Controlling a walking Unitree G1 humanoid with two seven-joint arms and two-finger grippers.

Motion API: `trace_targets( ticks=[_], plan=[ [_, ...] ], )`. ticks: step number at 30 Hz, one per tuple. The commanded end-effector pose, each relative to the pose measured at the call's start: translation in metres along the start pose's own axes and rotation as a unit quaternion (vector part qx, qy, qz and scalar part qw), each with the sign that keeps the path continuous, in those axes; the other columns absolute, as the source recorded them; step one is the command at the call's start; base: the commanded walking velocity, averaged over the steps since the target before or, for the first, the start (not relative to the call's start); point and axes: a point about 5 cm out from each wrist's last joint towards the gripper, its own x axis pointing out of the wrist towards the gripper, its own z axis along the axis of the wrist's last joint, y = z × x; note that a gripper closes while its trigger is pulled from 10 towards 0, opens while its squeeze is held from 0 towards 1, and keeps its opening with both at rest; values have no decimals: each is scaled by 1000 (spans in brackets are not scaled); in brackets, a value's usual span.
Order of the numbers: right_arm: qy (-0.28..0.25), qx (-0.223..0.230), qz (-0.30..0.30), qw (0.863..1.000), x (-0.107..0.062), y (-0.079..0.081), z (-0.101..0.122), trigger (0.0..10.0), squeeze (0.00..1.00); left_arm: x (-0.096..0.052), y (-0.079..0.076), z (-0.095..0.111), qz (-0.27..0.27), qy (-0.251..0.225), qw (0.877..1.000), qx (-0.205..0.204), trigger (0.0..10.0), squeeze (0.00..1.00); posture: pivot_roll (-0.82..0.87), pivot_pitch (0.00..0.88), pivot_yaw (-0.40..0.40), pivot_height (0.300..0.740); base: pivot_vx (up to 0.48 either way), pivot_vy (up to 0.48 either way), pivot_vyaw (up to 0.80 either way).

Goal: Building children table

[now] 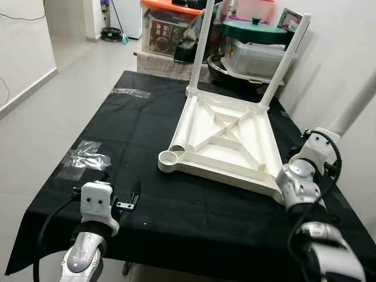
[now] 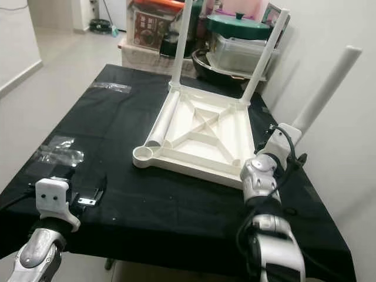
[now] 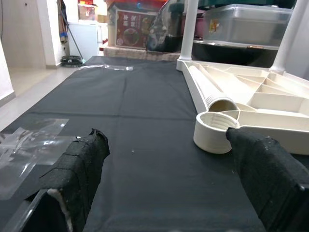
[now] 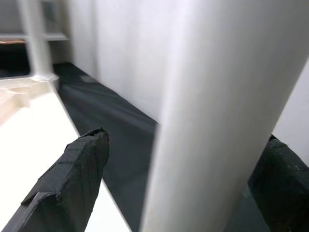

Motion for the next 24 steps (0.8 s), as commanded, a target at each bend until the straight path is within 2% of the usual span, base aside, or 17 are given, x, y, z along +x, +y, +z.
trace_targets(
  ticks=[1,3,4,6,11,13,14,15,18,19,20,21,22,23,24],
  plan=[
    [1,-7,29,1000,-10,4,1,10000,1000,-2,-1,-3,1,7,1000,-2,10000,0,51,0,-177,740,0,0,0],
    [5,-17,95,995,-40,4,-1,10000,1000,-2,-1,-4,1,9,1000,-4,10000,0,38,0,-173,740,0,0,0],
    [5,-17,95,995,-40,4,-1,10000,1000,-2,-1,-4,1,9,1000,-4,10000,0,38,0,-173,740,0,0,0],
    [10,-34,118,992,-56,-5,-5,10000,1000,-3,-1,-5,1,10,1000,-6,10000,0,18,0,-168,740,0,0,0],
    [6,-68,116,991,-59,-19,-8,10000,1000,-3,-1,-6,0,12,1000,-8,10000,0,9,0,-164,740,0,0,0],
    [6,-68,116,991,-59,-19,-8,10000,1000,-3,-1,-6,0,12,1000,-8,10000,0,9,0,-164,740,0,0,0],
    [7,-77,142,987,-60,-15,-7,10000,1000,-3,0,-6,0,12,1000,-8,10000,0,6,0,-161,740,0,0,0],
    [16,-82,213,973,-65,-1,-8,10000,0,-2,0,-6,-1,12,1000,-8,10000,0,5,0,-158,740,0,0,0],
    [16,-82,213,973,-65,-1,-8,10000,0,-2,0,-6,-1,12,1000,-8,10000,0,5,0,-158,740,0,0,0],
    [51,-88,299,949,-74,15,-12,10000,0,-1,0,-6,-1,12,1000,-7,10000,0,9,0,-154,740,0,0,0],
    [84,-106,381,915,-82,34,-14,10000,0,-1,0,-6,-1,12,1000,-5,10000,0,13,0,-155,740,0,0,0],
    [84,-106,381,915,-82,34,-14,10000,0,-1,0,-6,-1,12,1000,-5,10000,0,13,0,-155,740,0,0,0],
    [89,-123,430,890,-89,47,-9,10000,0,0,1,-5,2,9,1000,-2,10000,0,32,0,-166,740,0,0,0],
    [94,-127,463,872,-94,56,-6,10000,0,1,2,-4,4,6,1000,0,10000,0,32,0,-166,740,0,0,0],
    [107,-105,515,844,-102,65,-4,10000,0,1,5,-3,13,4,1000,6,10000,0,45,0,-175,740,0,0,0]
  ],
)
